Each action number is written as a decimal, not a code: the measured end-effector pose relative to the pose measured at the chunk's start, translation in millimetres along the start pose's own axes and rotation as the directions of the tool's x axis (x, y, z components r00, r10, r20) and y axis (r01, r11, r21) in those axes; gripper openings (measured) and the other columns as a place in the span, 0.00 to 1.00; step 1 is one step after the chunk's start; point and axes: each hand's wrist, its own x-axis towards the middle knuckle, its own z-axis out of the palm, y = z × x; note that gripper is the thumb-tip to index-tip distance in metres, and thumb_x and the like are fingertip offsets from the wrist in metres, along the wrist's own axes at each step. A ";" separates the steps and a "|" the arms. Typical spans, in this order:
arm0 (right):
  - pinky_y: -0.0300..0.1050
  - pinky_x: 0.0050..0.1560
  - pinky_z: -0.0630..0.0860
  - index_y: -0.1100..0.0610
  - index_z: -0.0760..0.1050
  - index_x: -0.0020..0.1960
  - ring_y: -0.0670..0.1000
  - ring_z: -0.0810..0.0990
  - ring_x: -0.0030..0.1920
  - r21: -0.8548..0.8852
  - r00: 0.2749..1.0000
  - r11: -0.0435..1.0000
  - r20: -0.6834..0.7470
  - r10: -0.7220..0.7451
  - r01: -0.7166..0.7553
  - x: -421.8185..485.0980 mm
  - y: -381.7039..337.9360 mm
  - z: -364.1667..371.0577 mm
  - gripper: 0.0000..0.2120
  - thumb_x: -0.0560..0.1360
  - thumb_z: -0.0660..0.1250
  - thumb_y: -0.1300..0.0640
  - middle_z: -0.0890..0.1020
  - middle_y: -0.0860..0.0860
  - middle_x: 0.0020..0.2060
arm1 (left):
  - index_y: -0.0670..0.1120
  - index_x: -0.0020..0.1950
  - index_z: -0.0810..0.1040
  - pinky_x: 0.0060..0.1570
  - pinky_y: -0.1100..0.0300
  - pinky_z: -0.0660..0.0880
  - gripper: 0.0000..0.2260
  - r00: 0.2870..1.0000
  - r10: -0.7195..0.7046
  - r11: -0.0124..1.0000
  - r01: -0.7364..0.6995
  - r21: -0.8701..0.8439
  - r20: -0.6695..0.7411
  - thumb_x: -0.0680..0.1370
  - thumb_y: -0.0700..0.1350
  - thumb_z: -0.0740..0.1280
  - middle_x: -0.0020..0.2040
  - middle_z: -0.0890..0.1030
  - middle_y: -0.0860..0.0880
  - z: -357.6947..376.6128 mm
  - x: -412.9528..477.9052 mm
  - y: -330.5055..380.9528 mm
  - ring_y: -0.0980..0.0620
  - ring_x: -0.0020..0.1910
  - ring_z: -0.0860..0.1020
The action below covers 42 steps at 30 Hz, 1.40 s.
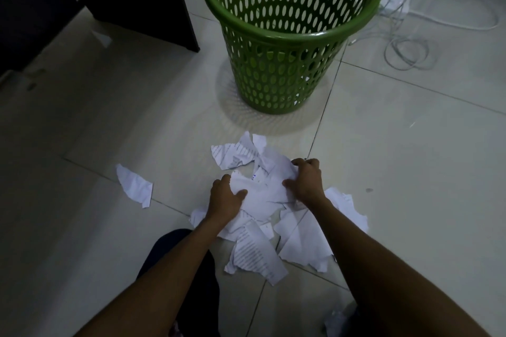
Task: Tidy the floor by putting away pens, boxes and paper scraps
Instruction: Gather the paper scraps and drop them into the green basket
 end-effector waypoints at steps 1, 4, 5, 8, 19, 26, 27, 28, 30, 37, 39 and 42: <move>0.48 0.63 0.68 0.58 0.72 0.65 0.61 0.72 0.62 0.019 1.000 1.000 -0.003 0.009 -0.009 1.0 -0.7 -1.0 0.27 0.68 0.74 0.59 0.69 0.60 0.62 | 0.37 0.61 0.72 0.49 0.64 0.66 0.19 1.000 0.002 1.000 -0.002 -0.004 0.003 0.75 0.44 0.71 0.60 0.76 0.38 -0.6 1.0 1.1 0.42 0.60 0.74; 0.40 0.48 0.68 0.61 0.76 0.60 0.60 0.77 0.55 0.029 1.000 1.000 -0.019 -0.010 0.011 1.6 -0.1 -6.3 0.21 0.67 0.72 0.62 0.79 0.61 0.54 | 0.36 0.63 0.70 0.44 0.70 0.62 0.18 1.000 -0.004 1.000 0.004 -0.024 0.006 0.76 0.41 0.69 0.62 0.76 0.40 0.6 2.0 3.3 0.44 0.61 0.73; 0.39 0.44 0.65 0.61 0.77 0.58 0.60 0.78 0.53 0.035 1.000 0.999 -0.027 -0.010 0.011 1.6 1.0 -7.6 0.19 0.67 0.72 0.62 0.81 0.60 0.52 | 0.37 0.64 0.70 0.43 0.71 0.62 0.19 1.000 -0.006 1.000 0.006 -0.028 0.010 0.76 0.41 0.69 0.63 0.75 0.41 1.1 2.1 2.8 0.44 0.62 0.73; 0.37 0.42 0.64 0.63 0.76 0.57 0.60 0.78 0.52 0.083 0.999 0.997 -0.034 0.010 -0.007 0.7 3.1 -12.2 0.17 0.69 0.70 0.63 0.81 0.60 0.50 | 0.37 0.66 0.69 0.48 0.70 0.63 0.21 1.000 0.013 0.999 -0.012 -0.049 0.008 0.76 0.41 0.69 0.64 0.74 0.42 0.8 2.0 2.9 0.44 0.64 0.72; 0.44 0.47 0.69 0.67 0.74 0.58 0.63 0.78 0.54 0.157 0.996 0.985 0.033 -0.080 0.074 -1.3 -3.1 -38.3 0.30 0.61 0.61 0.51 0.80 0.64 0.53 | 0.38 0.67 0.71 0.52 0.68 0.64 0.20 0.999 0.041 0.995 -0.041 -0.091 0.001 0.76 0.38 0.68 0.65 0.75 0.43 -8.3 1.9 2.0 0.46 0.65 0.73; 0.61 0.52 0.77 0.71 0.76 0.50 0.65 0.79 0.50 0.159 0.995 0.984 0.043 -0.091 0.083 7.1 -4.1 -49.3 0.13 0.73 0.69 0.61 0.80 0.66 0.48 | 0.36 0.69 0.70 0.64 0.56 0.69 0.25 1.000 -0.009 0.997 0.009 -0.082 0.003 0.75 0.43 0.70 0.66 0.75 0.41 -28.5 9.6 -4.1 0.43 0.65 0.73; 0.61 0.52 0.77 0.71 0.77 0.50 0.65 0.80 0.49 0.160 0.995 0.983 0.042 -0.095 0.088 8.5 -4.7 -49.5 0.12 0.73 0.69 0.61 0.81 0.66 0.47 | 0.36 0.69 0.70 0.65 0.55 0.69 0.25 1.000 -0.009 0.997 0.008 -0.083 -0.002 0.75 0.44 0.70 0.67 0.74 0.41 -30.5 11.2 -4.7 0.43 0.65 0.73; 0.60 0.51 0.77 0.71 0.77 0.49 0.65 0.80 0.49 0.159 0.995 0.984 0.043 -0.093 0.085 8.6 -5.6 -49.8 0.12 0.73 0.69 0.62 0.81 0.67 0.47 | 0.36 0.70 0.69 0.66 0.54 0.68 0.26 1.000 -0.012 0.997 0.011 -0.082 -0.004 0.75 0.44 0.70 0.68 0.73 0.41 -32.4 11.9 -5.0 0.43 0.66 0.72; 0.57 0.49 0.76 0.72 0.77 0.48 0.64 0.80 0.48 0.161 0.995 0.984 0.043 -0.089 0.081 10.1 -7.7 -49.2 0.12 0.73 0.69 0.62 0.81 0.66 0.46 | 0.37 0.71 0.68 0.67 0.53 0.67 0.26 1.000 -0.008 0.996 0.007 -0.085 -0.010 0.76 0.46 0.69 0.69 0.72 0.41 -33.7 15.8 -6.1 0.43 0.67 0.71; 0.44 0.43 0.69 0.72 0.76 0.51 0.56 0.77 0.46 0.122 0.989 0.992 0.133 -0.057 0.041 15.8 -10.6 -37.1 0.24 0.70 0.69 0.50 0.77 0.60 0.43 | 0.35 0.59 0.76 0.50 0.60 0.70 0.18 1.000 0.006 0.995 -0.007 -0.103 -0.018 0.78 0.49 0.67 0.56 0.80 0.38 -30.2 29.6 -4.1 0.42 0.56 0.78; 0.43 0.43 0.68 0.72 0.76 0.53 0.58 0.78 0.49 0.091 0.986 0.995 0.159 -0.056 0.042 18.1 -12.1 -33.8 0.31 0.66 0.65 0.44 0.78 0.60 0.45 | 0.36 0.59 0.77 0.49 0.63 0.70 0.19 1.000 0.014 0.995 -0.016 -0.101 -0.016 0.78 0.50 0.67 0.55 0.81 0.39 -29.7 33.8 -0.6 0.43 0.56 0.79; 0.41 0.44 0.65 0.70 0.74 0.57 0.61 0.78 0.53 0.037 0.980 0.996 0.177 -0.088 0.083 24.6 -13.4 -28.5 0.37 0.63 0.62 0.39 0.79 0.64 0.52 | 0.35 0.61 0.76 0.51 0.65 0.68 0.18 0.999 0.034 0.997 -0.036 -0.068 -0.028 0.77 0.48 0.67 0.58 0.79 0.40 -29.1 39.0 4.3 0.44 0.59 0.77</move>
